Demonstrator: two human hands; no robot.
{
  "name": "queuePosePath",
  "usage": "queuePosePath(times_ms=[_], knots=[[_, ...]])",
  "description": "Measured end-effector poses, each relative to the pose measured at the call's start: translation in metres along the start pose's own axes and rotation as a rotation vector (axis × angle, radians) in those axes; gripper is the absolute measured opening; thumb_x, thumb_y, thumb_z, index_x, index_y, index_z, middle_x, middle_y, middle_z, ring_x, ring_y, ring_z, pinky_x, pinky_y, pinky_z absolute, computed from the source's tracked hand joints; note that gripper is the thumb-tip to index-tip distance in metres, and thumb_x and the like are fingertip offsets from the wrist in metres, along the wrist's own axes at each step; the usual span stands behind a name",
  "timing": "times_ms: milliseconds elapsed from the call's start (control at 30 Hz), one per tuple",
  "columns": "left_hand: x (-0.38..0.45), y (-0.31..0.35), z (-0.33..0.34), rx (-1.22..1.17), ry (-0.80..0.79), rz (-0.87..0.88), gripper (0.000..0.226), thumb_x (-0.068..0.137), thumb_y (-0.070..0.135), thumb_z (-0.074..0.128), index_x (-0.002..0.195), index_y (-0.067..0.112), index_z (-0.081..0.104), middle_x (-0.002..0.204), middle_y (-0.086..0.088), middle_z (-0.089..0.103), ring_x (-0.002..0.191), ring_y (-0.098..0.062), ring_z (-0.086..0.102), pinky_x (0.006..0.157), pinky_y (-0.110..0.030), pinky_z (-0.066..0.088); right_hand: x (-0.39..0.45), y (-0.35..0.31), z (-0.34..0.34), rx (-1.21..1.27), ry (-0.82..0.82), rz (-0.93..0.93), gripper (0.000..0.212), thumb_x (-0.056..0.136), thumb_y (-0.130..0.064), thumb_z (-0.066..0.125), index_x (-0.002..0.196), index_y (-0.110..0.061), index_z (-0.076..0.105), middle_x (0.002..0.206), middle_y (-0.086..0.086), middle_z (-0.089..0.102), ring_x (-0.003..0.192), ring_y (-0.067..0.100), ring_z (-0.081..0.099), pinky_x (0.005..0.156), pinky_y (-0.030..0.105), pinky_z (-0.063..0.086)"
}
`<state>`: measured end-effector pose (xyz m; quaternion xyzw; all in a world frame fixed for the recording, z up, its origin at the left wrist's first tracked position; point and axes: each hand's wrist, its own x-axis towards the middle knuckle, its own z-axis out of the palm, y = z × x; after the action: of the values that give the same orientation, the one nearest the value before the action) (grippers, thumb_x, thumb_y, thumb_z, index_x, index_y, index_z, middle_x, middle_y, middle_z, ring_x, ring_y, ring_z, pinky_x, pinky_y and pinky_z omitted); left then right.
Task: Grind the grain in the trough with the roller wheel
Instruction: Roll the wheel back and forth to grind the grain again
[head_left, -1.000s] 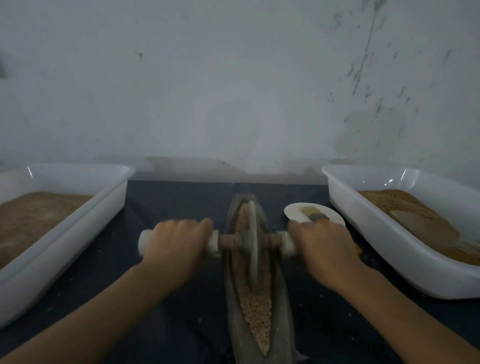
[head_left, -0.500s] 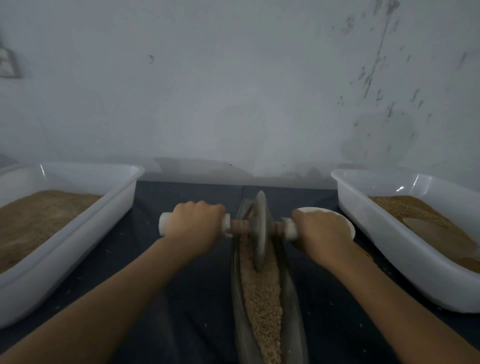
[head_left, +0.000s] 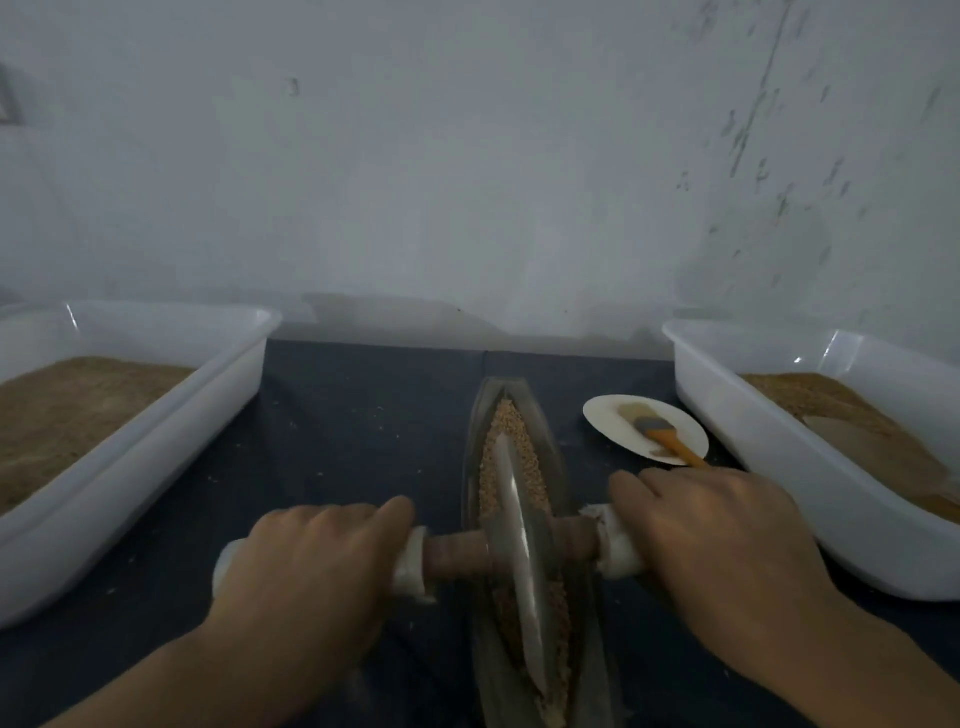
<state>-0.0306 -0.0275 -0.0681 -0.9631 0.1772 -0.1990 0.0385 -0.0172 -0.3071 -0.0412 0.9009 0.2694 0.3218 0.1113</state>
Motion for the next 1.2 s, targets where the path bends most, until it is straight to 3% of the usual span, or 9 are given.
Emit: queuePosePath(times_ms=[100,267,500,600,667,767,833,933,1200], knots=[[0.018,-0.001,0.010,-0.002,-0.110,-0.124,0.036,0.079,0.054,0.056,0.080,0.041,0.023,0.069,0.015,0.039,0.062,-0.008,0.043,0.060,-0.030,0.042,0.010,0.008,0.021,0.020,-0.136,0.043,0.049,0.034,-0.022,0.091,0.064,-0.021,0.051,0.050,-0.002,0.051,0.040,0.017,0.050,0.039,0.020,0.019],[0.098,-0.013,0.029,0.114,0.003,-0.185,0.020,0.082,0.036,0.060,0.089,0.032,0.041,0.088,0.005,0.060,0.080,-0.023,0.060,0.063,-0.033,0.037,0.065,0.033,0.081,-0.001,-0.201,0.197,0.031,0.080,-0.044,0.065,0.083,-0.030,0.037,0.080,-0.004,0.060,0.071,0.019,0.057,0.057,0.030,0.031],[0.096,-0.007,0.023,0.102,0.017,-0.138,0.031,0.081,0.032,0.066,0.088,0.028,0.036,0.089,0.006,0.061,0.072,-0.016,0.053,0.062,-0.032,0.034,0.048,0.026,0.079,-0.011,-0.123,0.199,0.037,0.065,-0.037,0.080,0.075,-0.028,0.045,0.061,-0.006,0.052,0.054,0.017,0.053,0.047,0.025,0.026],[0.044,0.006,0.004,0.096,0.130,0.018,0.049,0.049,0.028,0.087,0.075,0.026,0.046,0.065,0.005,0.058,0.052,-0.014,0.055,0.050,-0.028,0.034,0.009,0.011,0.044,0.052,-0.069,0.138,0.057,0.034,-0.035,0.091,0.067,-0.029,0.046,0.053,-0.008,0.049,0.042,0.013,0.048,0.041,0.017,0.013],[0.018,0.010,-0.007,0.038,0.240,0.115,0.052,0.028,0.019,0.089,0.064,0.023,0.051,0.050,0.005,0.049,0.039,-0.016,0.048,0.043,-0.027,0.035,-0.011,0.006,0.033,0.108,-0.169,0.130,0.059,0.040,-0.033,0.089,0.070,-0.033,0.038,0.060,-0.008,0.052,0.049,0.013,0.052,0.039,0.026,0.034],[0.006,0.011,-0.011,0.047,0.223,0.131,0.052,0.024,0.018,0.088,0.060,0.021,0.051,0.047,0.006,0.045,0.035,-0.017,0.044,0.043,-0.025,0.028,-0.021,0.008,0.034,0.101,-0.266,0.149,0.058,0.060,-0.037,0.082,0.078,-0.038,0.027,0.072,-0.010,0.055,0.065,0.011,0.057,0.058,0.035,0.050],[0.019,0.011,-0.009,0.076,0.129,0.096,0.052,0.031,0.023,0.089,0.067,0.023,0.051,0.053,0.006,0.051,0.042,-0.017,0.051,0.047,-0.026,0.027,-0.014,0.006,0.035,0.059,-0.287,0.155,0.057,0.059,-0.043,0.081,0.076,-0.039,0.027,0.065,-0.013,0.049,0.057,0.005,0.050,0.049,0.024,0.039],[0.062,0.005,0.008,0.180,0.052,-0.044,0.033,0.076,0.033,0.068,0.086,0.029,0.037,0.083,0.008,0.060,0.071,-0.016,0.060,0.058,-0.030,0.032,0.010,0.015,0.054,0.025,-0.217,0.179,0.049,0.052,-0.041,0.087,0.070,-0.032,0.041,0.055,-0.009,0.051,0.047,0.010,0.048,0.041,0.020,0.013],[0.130,-0.014,0.034,0.167,0.067,-0.144,0.027,0.082,0.027,0.062,0.087,0.026,0.035,0.093,0.003,0.064,0.082,-0.022,0.063,0.061,-0.033,0.034,0.072,0.039,0.106,0.034,-0.201,0.325,0.021,0.084,-0.042,0.060,0.094,-0.027,0.048,0.083,-0.005,0.062,0.074,0.018,0.060,0.062,0.033,0.048]])
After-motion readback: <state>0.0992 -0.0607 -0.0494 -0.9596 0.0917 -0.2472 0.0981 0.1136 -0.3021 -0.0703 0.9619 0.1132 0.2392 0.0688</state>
